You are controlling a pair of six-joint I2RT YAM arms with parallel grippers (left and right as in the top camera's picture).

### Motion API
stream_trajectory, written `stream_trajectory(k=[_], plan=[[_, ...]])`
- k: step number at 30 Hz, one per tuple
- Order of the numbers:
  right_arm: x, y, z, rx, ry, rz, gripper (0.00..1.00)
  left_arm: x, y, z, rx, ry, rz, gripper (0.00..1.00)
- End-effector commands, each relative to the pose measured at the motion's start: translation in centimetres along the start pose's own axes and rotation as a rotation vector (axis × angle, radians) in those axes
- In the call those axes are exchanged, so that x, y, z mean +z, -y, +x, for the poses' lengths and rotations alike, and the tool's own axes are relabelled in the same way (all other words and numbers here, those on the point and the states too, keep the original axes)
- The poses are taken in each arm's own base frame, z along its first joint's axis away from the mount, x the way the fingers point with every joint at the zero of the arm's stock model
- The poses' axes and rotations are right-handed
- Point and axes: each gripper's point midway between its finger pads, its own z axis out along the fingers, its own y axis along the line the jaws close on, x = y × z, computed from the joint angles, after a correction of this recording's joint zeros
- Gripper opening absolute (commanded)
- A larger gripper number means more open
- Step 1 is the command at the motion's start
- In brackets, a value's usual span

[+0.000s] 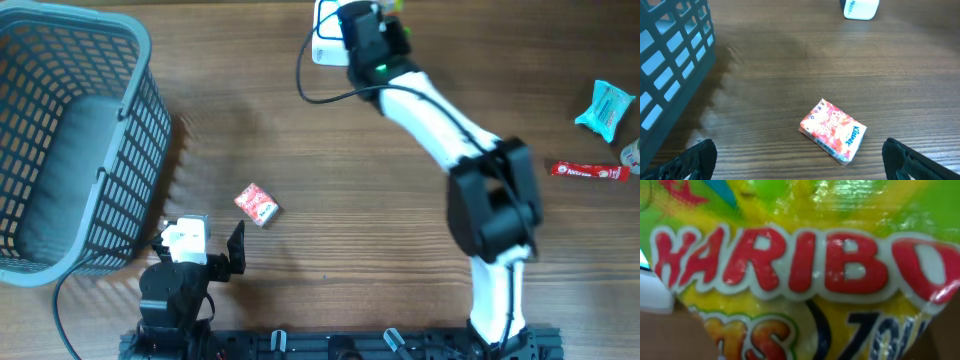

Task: Scan the item barcode
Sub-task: 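Carry the Haribo bag to the far right and release it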

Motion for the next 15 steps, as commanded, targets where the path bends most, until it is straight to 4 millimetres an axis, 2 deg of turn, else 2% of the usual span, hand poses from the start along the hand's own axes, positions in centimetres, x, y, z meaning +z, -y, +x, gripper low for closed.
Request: stream_trajectory(k=[1, 4, 7, 9, 12, 15], plan=[[-0.2, 11.3, 4.1, 0.289, -0.167, 0.13, 0.04, 0.1, -0.2, 0.1, 0.013, 0.002, -0.008, 1.0], [2.5, 14.1, 11.4, 0.354, -0.377, 0.071, 0.04, 0.1, -0.2, 0.1, 0.013, 0.002, -0.008, 1.0], [5.5, 15.5, 16.4, 0.475, -0.462, -0.036, 0.04, 0.1, -0.2, 0.1, 0.013, 0.002, -0.008, 1.0], [7.4, 16.3, 18.9, 0.553, -0.479, -0.086, 0.04, 0.1, -0.2, 0.1, 0.013, 0.002, -0.008, 1.0], [9.5, 17.5, 22.5, 0.599, -0.532, -0.067, 0.04, 0.1, -0.2, 0.1, 0.013, 0.002, -0.008, 1.0], [11.1, 17.6, 25.4, 0.648, -0.585, -0.046, 0.05, 0.1, -0.2, 0.1, 0.013, 0.002, -0.008, 1.0]])
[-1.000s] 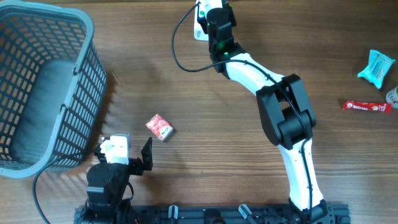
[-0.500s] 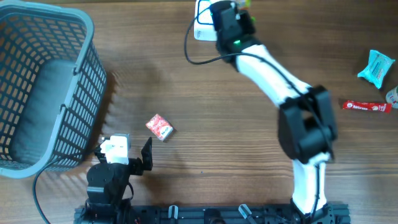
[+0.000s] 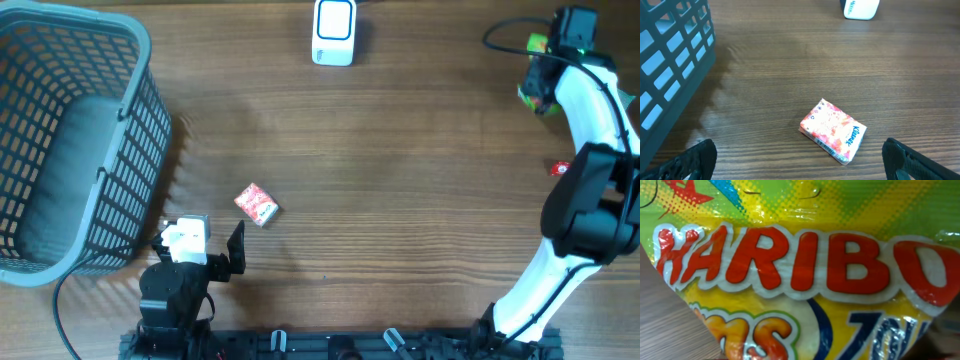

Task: Scan the item barcode
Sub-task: 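Carry the Haribo bag to the far right and release it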

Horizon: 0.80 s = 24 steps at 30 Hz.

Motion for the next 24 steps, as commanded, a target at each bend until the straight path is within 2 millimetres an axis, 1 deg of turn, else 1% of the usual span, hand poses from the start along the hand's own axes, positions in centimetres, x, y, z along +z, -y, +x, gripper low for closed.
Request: stream_trajectory(k=[1, 3, 4, 5, 7, 8, 10, 11, 13, 15, 16, 18, 20, 22, 23, 24], plan=[[2.6, -1.6, 1.3, 0.063, -0.049, -0.073, 0.16, 0.1, -0.2, 0.1, 0.013, 0.003, -0.008, 1.0], [2.9, -1.7, 1.3, 0.071, -0.051, -0.087, 0.51, 0.1, -0.2, 0.1, 0.013, 0.003, -0.008, 1.0], [2.8, -1.8, 1.2, 0.073, -0.046, -0.095, 0.82, 0.1, -0.2, 0.1, 0.013, 0.003, -0.008, 1.0], [2.5, -2.0, 0.8, 0.075, -0.039, -0.112, 1.0, 0.1, -0.2, 0.1, 0.013, 0.003, -0.008, 1.0], [1.3, -2.8, -0.2, 0.105, -0.021, -0.175, 1.0, 0.1, -0.2, 0.1, 0.013, 0.003, -0.008, 1.0], [0.1, -3.2, -0.9, 0.121, -0.007, -0.219, 1.0, 0.1, -0.2, 0.1, 0.013, 0.003, -0.008, 1.0], [-1.9, -4.1, -1.4, 0.132, 0.001, -0.289, 1.0, 0.1, -0.2, 0.1, 0.013, 0.003, -0.008, 1.0], [-3.4, -4.8, -1.5, 0.135, 0.0, -0.343, 1.0, 0.1, -0.2, 0.1, 0.013, 0.003, -0.008, 1.0], [-7.0, -6.7, -1.3, 0.164, -0.024, -0.478, 1.0, 0.1, -0.2, 0.1, 0.013, 0.003, -0.008, 1.0], [-10.9, -9.5, -0.7, 0.13, -0.047, -0.63, 1.0, 0.1, -0.2, 0.1, 0.013, 0.003, -0.008, 1.0], [-13.9, -12.0, 0.2, 0.088, -0.072, -0.735, 1.0, 0.1, -0.2, 0.1, 0.013, 0.003, -0.008, 1.0], [-16.8, -15.0, 1.9, 0.028, -0.115, -0.833, 0.99, 0.1, -0.2, 0.1, 0.013, 0.003, -0.008, 1.0], [-20.1, -18.9, 5.0, -0.036, -0.214, -0.949, 1.0, 0.1, -0.2, 0.1, 0.013, 0.003, -0.008, 1.0], [-21.8, -21.3, 8.1, -0.006, -0.35, -0.966, 1.0, 0.1, -0.2, 0.1, 0.013, 0.003, -0.008, 1.0], [-22.5, -22.2, 9.8, 0.023, -0.425, -0.949, 1.0, 0.1, -0.2, 0.1, 0.013, 0.003, -0.008, 1.0], [-23.0, -22.9, 11.0, 0.042, -0.477, -0.933, 1.0, 0.1, -0.2, 0.1, 0.013, 0.003, -0.008, 1.0]])
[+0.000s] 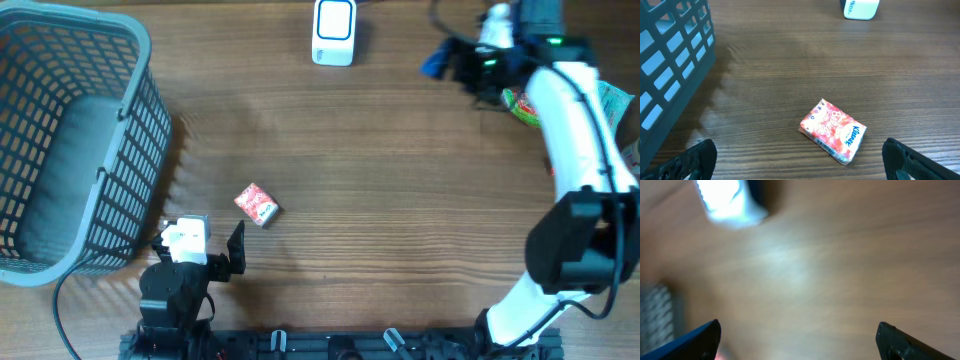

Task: Scan the item barcode
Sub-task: 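Carry the Haribo bag to the far right and release it, then move the right gripper to the red Kleenex pack and grasp it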

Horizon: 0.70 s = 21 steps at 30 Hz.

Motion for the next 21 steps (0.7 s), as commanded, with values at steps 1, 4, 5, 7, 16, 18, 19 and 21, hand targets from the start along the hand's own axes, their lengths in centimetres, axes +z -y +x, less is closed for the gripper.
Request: stream_trajectory(k=[1, 4, 5, 7, 16, 18, 19, 21], plan=[[2.4, -5.9, 6.3, 0.197, -0.218, -0.088, 1.0, 0.1, -0.2, 0.1, 0.013, 0.003, -0.008, 1.0], [4.4, -9.2, 10.5, 0.215, -0.312, -0.073, 1.0, 0.1, -0.2, 0.1, 0.013, 0.003, -0.008, 1.0], [5.0, -10.3, 12.2, 0.231, -0.348, -0.061, 1.0, 0.1, -0.2, 0.1, 0.013, 0.003, -0.008, 1.0], [5.8, -11.8, 15.1, 0.317, -0.411, -0.022, 1.0, 0.1, -0.2, 0.1, 0.013, 0.003, -0.008, 1.0], [11.7, -14.9, 23.6, 0.29, -0.378, 0.068, 0.81, 0.1, -0.2, 0.1, 0.013, 0.003, -0.008, 1.0], [12.8, -13.9, 25.1, 0.356, -0.35, 0.128, 0.85, 0.1, -0.2, 0.1, 0.013, 0.003, -0.008, 1.0], [13.3, -13.6, 25.6, 0.375, -0.338, 0.133, 0.9, 0.1, -0.2, 0.1, 0.013, 0.003, -0.008, 1.0], [14.3, -13.6, 25.8, 0.367, -0.325, 0.096, 0.91, 0.1, -0.2, 0.1, 0.013, 0.003, -0.008, 1.0]])
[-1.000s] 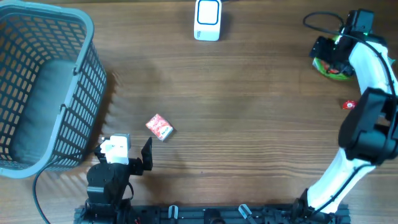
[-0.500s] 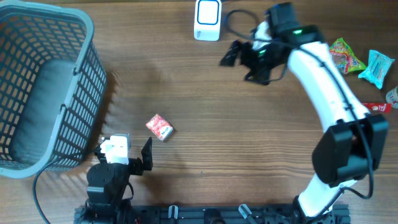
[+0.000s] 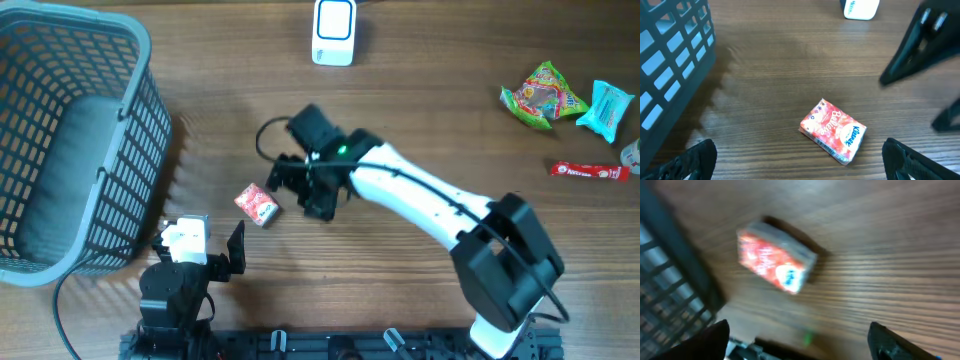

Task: Scan the item barcode
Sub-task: 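Move the right gripper to the red Kleenex pack and grasp it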

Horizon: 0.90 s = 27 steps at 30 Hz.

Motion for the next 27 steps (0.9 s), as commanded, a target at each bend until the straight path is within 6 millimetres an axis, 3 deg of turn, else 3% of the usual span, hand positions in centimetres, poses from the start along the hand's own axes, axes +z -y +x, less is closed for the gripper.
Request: stream_trajectory(k=[1, 7, 11, 16, 20, 23, 27], plan=[[1.5, 1.1, -1.6, 0.09, 0.085, -0.016, 0.91, 0.1, -0.2, 0.1, 0.013, 0.003, -0.008, 1.0], [3.7, 0.9, -2.2, 0.127, 0.088, -0.092, 0.87, 0.1, -0.2, 0.1, 0.013, 0.003, -0.008, 1.0], [5.1, 0.8, -1.3, 0.112, 0.058, -0.089, 0.79, 0.1, -0.2, 0.1, 0.013, 0.003, -0.008, 1.0], [5.8, 0.8, -0.6, 0.084, 0.083, -0.068, 0.79, 0.1, -0.2, 0.1, 0.014, 0.003, -0.008, 1.0], [6.5, 1.5, -1.0, 0.086, 0.114, -0.04, 0.79, 0.1, -0.2, 0.1, 0.013, 0.003, -0.008, 1.0], [7.5, 2.6, -1.8, 0.098, 0.141, -0.005, 0.72, 0.1, -0.2, 0.1, 0.013, 0.003, -0.008, 1.0], [9.3, 3.6, -2.7, 0.105, 0.161, 0.014, 0.7, 0.1, -0.2, 0.1, 0.013, 0.003, -0.008, 1.0]])
